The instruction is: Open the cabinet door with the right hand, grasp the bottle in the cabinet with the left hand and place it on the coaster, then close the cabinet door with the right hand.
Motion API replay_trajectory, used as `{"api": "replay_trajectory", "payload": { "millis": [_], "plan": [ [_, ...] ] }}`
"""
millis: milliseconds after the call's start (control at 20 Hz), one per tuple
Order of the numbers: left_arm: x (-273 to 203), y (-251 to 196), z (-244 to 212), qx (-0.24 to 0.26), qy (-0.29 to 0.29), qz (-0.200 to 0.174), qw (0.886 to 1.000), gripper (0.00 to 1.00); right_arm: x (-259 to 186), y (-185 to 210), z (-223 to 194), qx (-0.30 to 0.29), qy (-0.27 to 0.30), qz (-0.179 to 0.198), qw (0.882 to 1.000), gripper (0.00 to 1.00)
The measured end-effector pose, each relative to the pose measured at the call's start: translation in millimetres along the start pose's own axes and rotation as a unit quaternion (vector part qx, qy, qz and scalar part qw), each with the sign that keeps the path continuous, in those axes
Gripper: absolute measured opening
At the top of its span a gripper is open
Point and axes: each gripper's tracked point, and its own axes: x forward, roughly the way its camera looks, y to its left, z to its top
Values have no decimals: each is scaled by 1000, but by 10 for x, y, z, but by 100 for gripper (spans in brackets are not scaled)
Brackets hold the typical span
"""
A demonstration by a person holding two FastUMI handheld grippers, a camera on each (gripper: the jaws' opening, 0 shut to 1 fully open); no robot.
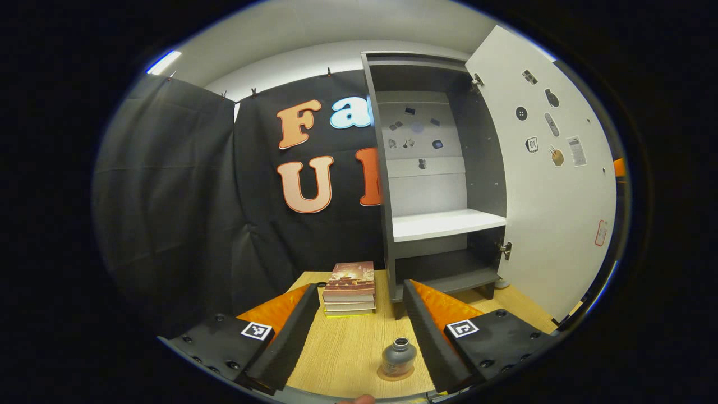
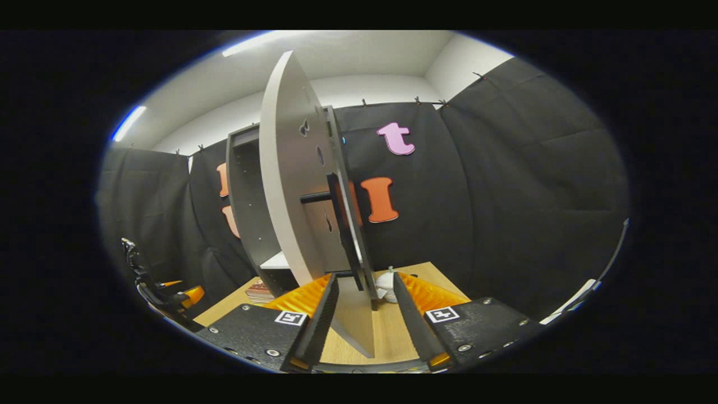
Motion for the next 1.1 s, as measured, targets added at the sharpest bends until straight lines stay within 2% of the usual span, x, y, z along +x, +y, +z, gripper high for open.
{"api": "replay_trajectory", "payload": {
  "millis": [300, 650, 750, 800, 850, 1100],
  "plan": [
    [178, -53, 21, -13, 0, -10, 1000, 97, 2, 270, -58, -2, 4, 4, 1000, 62],
    [292, 125, -141, -9, 15, -7, 1000, 97, 81, 853, -177, 21, 9, 60, 998, 63],
    [327, 245, -145, -4, 14, 3, 1000, 97, 127, 1047, -228, 9, 3, 73, 997, 63],
    [347, 310, -172, -3, 17, 7, 1000, 97, 187, 1142, -244, 6, 2, 78, 997, 72],
    [380, 352, -208, -5, 20, 9, 1000, 97, 237, 1222, -264, 9, 3, 82, 997, 63],
    [571, 558, -266, -6, 29, 15, 999, 97, 446, 1489, -319, 31, 5, 101, 994, 66]
  ]
}}
